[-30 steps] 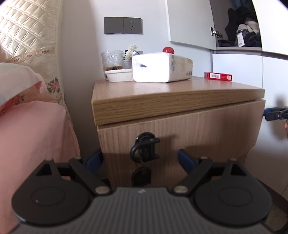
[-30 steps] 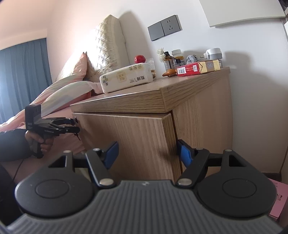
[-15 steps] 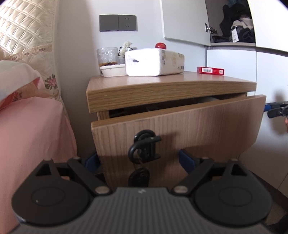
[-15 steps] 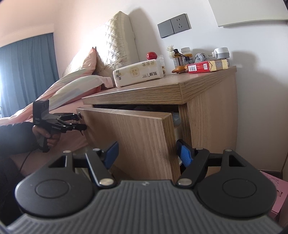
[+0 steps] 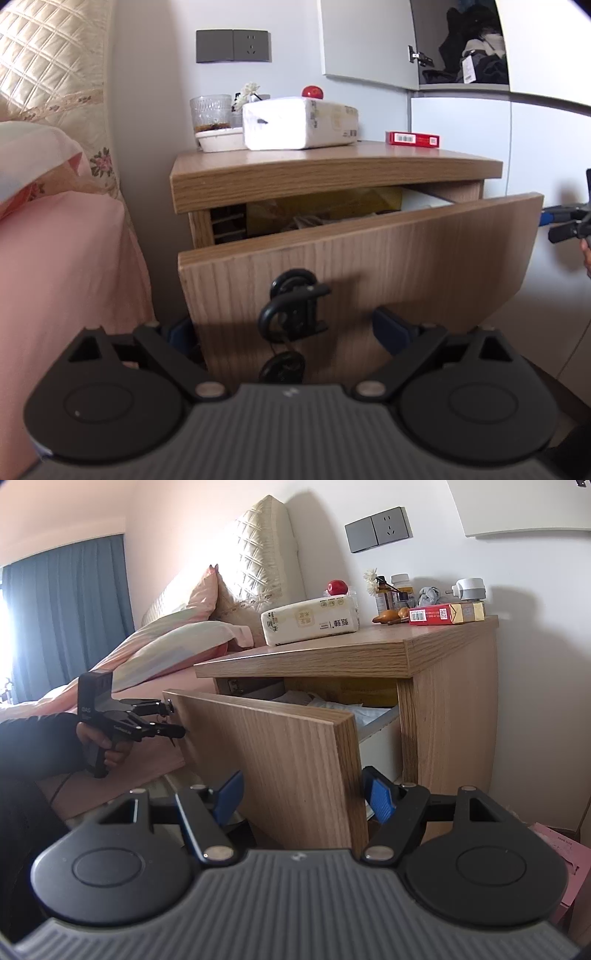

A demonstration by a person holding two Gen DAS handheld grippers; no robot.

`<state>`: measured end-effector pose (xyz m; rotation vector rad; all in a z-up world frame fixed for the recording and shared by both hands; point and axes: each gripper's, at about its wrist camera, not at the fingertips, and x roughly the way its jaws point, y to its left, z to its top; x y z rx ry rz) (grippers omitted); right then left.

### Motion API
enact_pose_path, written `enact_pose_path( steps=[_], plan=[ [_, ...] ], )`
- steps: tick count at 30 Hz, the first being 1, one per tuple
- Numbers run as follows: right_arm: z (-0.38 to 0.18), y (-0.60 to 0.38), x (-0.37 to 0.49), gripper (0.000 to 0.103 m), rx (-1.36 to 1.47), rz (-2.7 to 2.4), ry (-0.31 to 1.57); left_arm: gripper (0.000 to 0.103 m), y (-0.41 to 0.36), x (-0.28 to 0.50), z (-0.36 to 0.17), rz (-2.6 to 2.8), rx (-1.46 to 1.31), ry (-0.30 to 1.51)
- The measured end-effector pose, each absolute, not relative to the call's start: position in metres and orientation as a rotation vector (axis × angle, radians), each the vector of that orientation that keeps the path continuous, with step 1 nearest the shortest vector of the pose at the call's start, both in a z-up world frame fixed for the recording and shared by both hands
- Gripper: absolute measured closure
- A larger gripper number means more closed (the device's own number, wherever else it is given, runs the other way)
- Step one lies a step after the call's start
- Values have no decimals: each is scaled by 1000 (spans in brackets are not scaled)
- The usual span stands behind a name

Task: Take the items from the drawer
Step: 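Pull the drawer open with the left gripper holding the handle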

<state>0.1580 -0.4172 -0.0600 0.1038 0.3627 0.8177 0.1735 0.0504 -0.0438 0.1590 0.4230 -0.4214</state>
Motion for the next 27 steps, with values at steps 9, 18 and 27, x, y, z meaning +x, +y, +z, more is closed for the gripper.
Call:
enact_pose_path(
  steps=[9,18,27],
  plan=[
    [-58,-416,139,29,82,830,366,8,52,153,-42,-416,151,429],
    [-57,-416,125,29,64,854,372,8,53,140,-41,-419,156,436],
    [-56,-417,118,29,58,877,377,7,53,131,-41,-420,156,444]
  ],
)
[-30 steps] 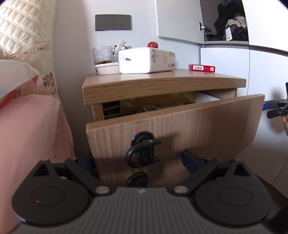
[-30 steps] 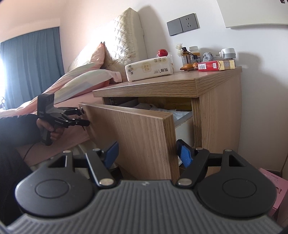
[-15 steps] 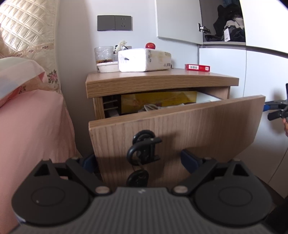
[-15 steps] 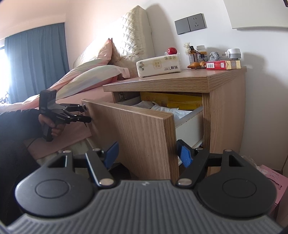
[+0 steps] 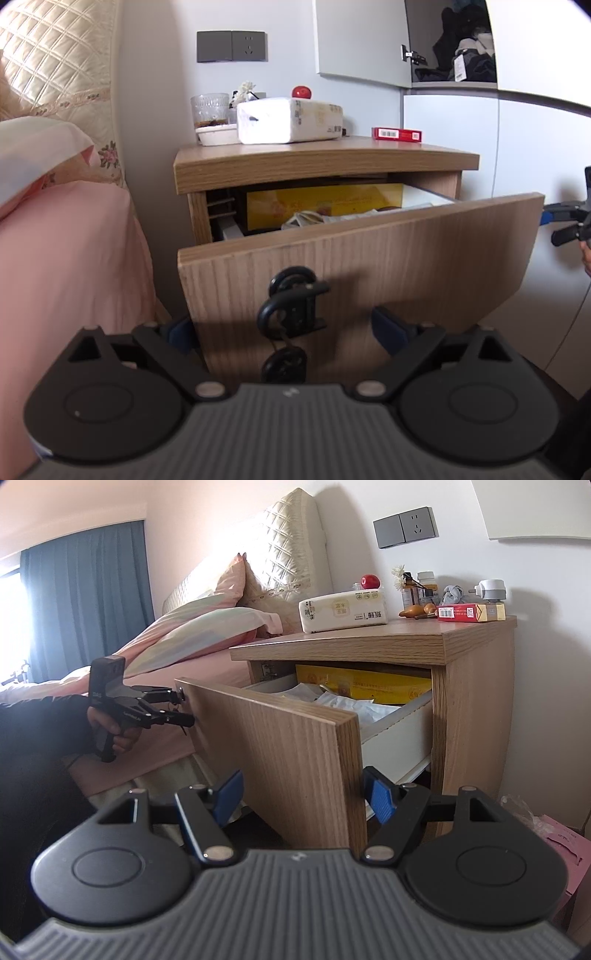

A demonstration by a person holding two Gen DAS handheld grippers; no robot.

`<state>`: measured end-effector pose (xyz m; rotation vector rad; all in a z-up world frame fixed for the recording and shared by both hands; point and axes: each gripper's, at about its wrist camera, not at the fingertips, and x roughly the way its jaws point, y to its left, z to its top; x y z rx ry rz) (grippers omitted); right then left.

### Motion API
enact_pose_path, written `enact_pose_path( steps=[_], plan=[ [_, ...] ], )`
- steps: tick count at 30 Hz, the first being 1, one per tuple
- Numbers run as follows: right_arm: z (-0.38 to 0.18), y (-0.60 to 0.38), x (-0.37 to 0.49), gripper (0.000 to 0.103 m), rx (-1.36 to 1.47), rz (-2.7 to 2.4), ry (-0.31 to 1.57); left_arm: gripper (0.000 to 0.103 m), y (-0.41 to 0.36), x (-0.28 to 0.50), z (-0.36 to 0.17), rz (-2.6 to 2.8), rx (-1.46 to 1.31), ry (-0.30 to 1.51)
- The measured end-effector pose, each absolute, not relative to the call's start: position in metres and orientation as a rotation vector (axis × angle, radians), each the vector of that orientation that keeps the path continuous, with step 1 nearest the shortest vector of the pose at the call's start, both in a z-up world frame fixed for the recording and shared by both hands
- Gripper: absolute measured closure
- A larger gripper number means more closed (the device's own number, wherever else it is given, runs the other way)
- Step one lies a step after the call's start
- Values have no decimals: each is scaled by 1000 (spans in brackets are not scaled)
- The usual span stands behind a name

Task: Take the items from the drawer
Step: 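Pull the drawer open with the left gripper holding the handle, then open the left gripper and back it away from the drawer handle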

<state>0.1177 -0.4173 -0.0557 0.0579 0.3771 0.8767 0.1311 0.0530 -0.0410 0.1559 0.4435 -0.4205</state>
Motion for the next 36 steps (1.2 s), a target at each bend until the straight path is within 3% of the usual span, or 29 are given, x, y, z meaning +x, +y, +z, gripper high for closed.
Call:
enact_pose_path(
  steps=[36],
  plan=[
    [-42,-429,85,29,146,713,370,4,58,102,-34,-381,113,502]
  ],
)
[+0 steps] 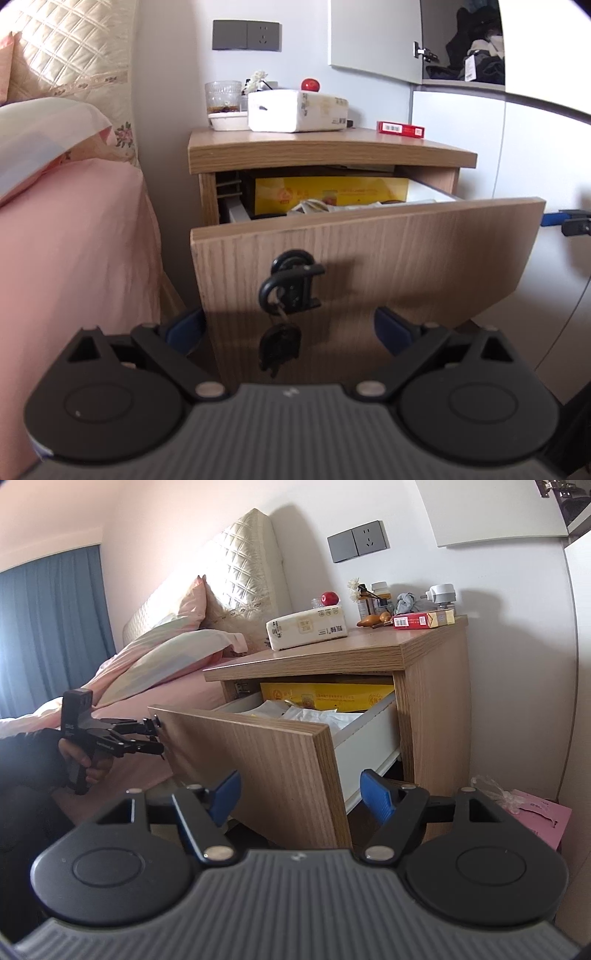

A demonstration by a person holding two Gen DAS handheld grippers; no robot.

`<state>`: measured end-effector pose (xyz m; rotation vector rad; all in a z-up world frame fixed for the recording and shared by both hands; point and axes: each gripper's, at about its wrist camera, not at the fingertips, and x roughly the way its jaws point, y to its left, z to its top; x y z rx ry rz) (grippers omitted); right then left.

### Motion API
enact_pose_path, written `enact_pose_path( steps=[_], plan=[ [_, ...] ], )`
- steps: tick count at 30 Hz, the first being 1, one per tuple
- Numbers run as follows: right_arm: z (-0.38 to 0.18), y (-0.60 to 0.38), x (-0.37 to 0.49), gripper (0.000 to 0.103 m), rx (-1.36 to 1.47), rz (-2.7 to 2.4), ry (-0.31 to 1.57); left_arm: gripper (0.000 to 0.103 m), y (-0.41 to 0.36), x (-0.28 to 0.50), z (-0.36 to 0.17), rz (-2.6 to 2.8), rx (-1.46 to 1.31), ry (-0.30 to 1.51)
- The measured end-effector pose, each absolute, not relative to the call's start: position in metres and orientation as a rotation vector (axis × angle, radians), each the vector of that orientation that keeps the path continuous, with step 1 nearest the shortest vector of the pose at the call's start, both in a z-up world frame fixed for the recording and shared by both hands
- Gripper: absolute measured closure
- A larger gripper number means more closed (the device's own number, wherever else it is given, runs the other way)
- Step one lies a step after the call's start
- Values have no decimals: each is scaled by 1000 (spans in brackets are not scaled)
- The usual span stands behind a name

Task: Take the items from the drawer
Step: 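Open the left gripper and back it away from the drawer handle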

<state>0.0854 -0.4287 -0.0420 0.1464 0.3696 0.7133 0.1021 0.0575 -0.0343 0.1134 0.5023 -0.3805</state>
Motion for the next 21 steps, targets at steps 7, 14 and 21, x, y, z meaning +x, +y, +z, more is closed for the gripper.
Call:
enact_pose_path(
  steps=[7,14,21],
  plan=[
    [-35,-435,68,29,177,630,363,4,58,92,-26,-353,93,493],
    [-20,-418,55,29,161,564,357,4,49,83,-15,-340,82,477],
    [-7,-390,47,29,151,496,378,3,34,75,-5,-298,95,441]
  ],
)
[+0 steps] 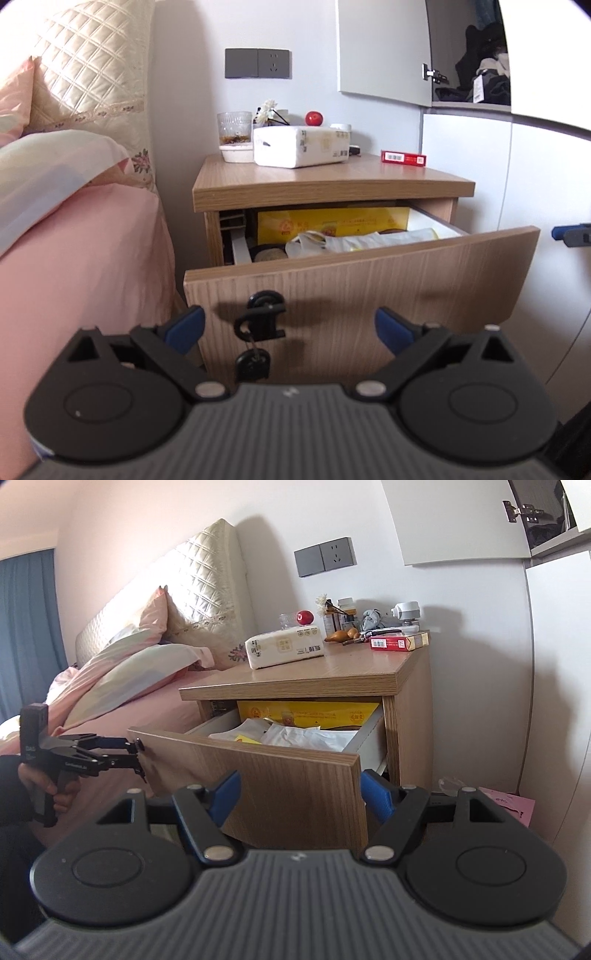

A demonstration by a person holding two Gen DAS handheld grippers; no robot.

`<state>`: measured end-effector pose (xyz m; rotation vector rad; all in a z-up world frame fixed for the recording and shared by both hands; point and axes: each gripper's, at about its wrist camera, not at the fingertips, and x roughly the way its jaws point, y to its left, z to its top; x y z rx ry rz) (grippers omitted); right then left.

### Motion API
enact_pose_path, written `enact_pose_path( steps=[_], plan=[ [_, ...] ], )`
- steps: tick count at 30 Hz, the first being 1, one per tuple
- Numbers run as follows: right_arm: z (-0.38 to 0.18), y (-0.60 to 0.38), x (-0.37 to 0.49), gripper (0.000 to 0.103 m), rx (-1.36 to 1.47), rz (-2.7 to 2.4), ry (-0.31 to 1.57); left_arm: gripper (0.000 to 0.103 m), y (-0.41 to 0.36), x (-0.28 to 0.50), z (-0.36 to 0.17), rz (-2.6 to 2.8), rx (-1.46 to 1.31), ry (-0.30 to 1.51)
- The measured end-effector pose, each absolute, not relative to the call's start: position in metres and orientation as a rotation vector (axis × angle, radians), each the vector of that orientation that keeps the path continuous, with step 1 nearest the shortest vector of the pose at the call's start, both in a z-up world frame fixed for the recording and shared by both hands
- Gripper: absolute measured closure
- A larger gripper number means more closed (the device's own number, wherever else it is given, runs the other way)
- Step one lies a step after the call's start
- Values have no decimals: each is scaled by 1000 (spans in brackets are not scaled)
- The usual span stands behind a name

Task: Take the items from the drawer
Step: 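Open the left gripper and back it away from the drawer handle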

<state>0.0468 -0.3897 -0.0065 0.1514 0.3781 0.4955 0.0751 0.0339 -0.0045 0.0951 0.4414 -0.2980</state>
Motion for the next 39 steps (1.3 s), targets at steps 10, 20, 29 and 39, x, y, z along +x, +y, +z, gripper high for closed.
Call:
enact_pose_path(
  steps=[10,20,29,39],
  plan=[
    [4,-351,40,29,202,413,371,3,19,85,-4,-171,83,540],
    [14,-312,31,29,218,443,323,1,3,79,3,-163,85,504],
    [19,-298,32,28,322,371,303,0,-17,73,15,-152,37,454],
    [16,-279,28,26,294,365,283,0,-21,57,18,-138,15,439]
  ],
)
